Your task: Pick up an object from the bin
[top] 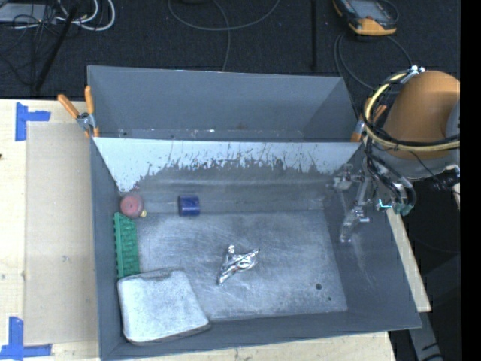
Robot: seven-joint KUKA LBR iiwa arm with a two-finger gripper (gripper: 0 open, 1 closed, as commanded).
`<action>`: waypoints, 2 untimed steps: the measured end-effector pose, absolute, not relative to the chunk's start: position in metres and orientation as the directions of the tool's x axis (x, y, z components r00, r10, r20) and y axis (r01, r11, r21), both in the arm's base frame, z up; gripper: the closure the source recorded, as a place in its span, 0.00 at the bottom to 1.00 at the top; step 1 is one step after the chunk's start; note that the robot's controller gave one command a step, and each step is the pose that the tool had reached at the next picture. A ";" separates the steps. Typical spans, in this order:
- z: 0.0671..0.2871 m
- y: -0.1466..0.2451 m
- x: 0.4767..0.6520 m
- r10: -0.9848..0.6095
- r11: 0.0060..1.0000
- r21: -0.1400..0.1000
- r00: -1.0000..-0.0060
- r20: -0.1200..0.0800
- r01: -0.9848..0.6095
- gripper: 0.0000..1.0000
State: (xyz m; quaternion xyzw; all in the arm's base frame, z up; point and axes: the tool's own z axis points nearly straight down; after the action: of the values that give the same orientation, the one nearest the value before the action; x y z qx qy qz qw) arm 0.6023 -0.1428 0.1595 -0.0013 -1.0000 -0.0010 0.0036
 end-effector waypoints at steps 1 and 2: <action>0.087 -0.106 0.593 -0.003 1.000 0.004 -1.000 0.009 -0.003 0.00; 0.074 0.015 0.587 -0.202 0.979 -0.002 -0.979 -0.005 -0.202 0.00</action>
Offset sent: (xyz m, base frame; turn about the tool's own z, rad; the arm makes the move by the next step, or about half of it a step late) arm -0.0066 0.0343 -0.0670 -0.0030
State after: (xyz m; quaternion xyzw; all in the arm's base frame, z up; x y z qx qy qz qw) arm 0.5872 0.0155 0.0736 0.1014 -0.9948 0.0007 -0.0025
